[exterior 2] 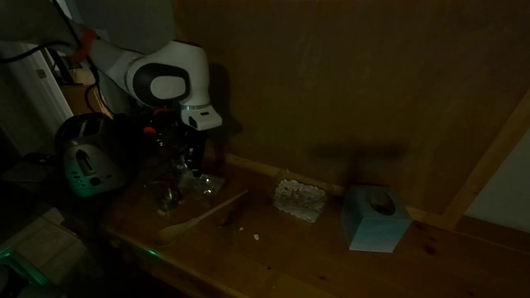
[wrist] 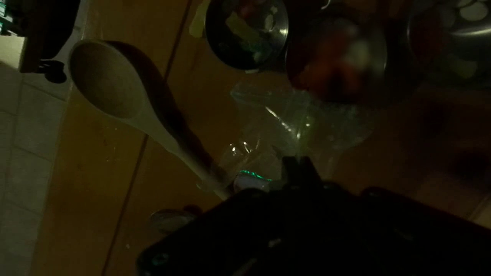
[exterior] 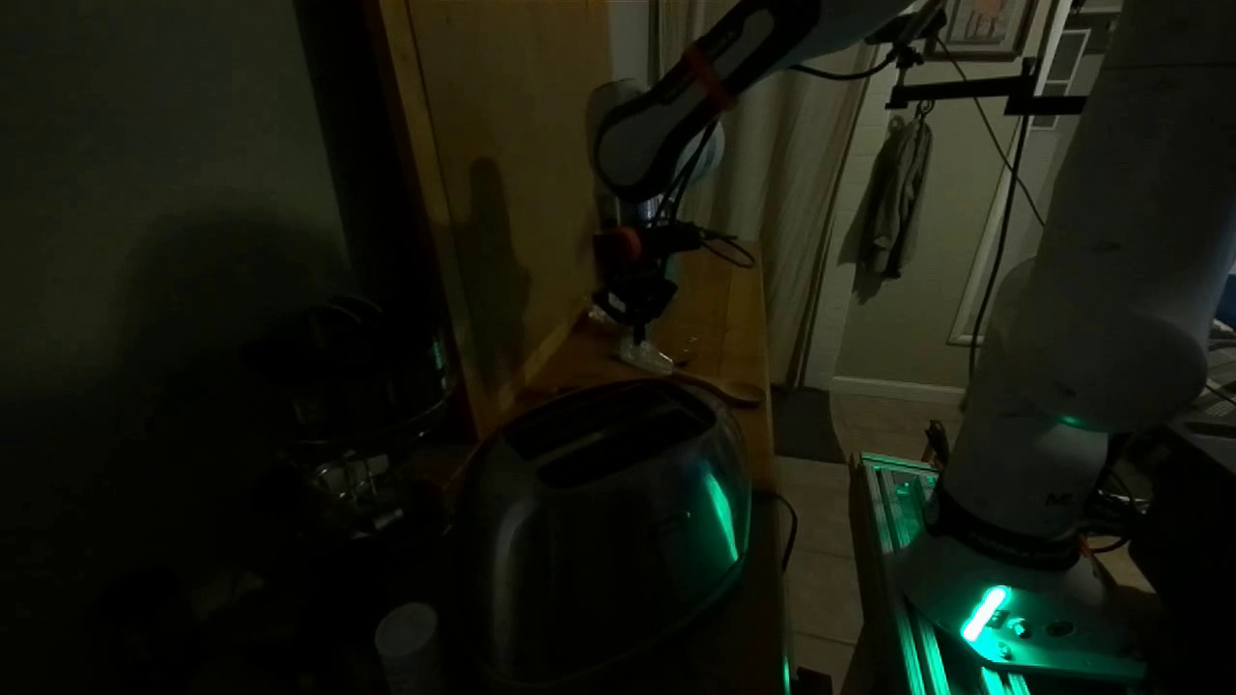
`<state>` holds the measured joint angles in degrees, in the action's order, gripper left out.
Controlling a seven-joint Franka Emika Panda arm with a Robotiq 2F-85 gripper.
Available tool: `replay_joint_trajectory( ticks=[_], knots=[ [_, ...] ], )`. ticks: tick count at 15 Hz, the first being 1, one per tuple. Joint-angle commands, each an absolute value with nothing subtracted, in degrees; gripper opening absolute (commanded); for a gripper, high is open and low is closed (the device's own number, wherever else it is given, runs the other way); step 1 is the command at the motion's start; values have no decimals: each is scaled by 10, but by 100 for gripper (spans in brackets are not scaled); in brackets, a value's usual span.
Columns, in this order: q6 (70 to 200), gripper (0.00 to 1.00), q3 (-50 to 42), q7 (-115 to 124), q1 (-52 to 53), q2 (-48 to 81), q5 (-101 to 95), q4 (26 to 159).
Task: Pour the contents in the packet into the silver bowl
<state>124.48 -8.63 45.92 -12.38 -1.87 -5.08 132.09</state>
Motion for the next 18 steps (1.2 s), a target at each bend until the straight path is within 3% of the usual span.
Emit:
replay_joint_trajectory(
  ticks=[1, 4, 5, 7, 16, 18],
  knots=[
    [1267, 2, -89, 503, -116, 3, -70, 1312],
    [1286, 2, -90, 513, -112, 20, -58, 1308],
    [1286, 27, -91, 516, -111, 27, -53, 1303],
    [1295, 35, -93, 526, -110, 36, -57, 1300],
    [1324, 98, -99, 511, -111, 23, -33, 1299],
    [1297, 100, -99, 463, -113, 18, -3, 1295]
  ],
)
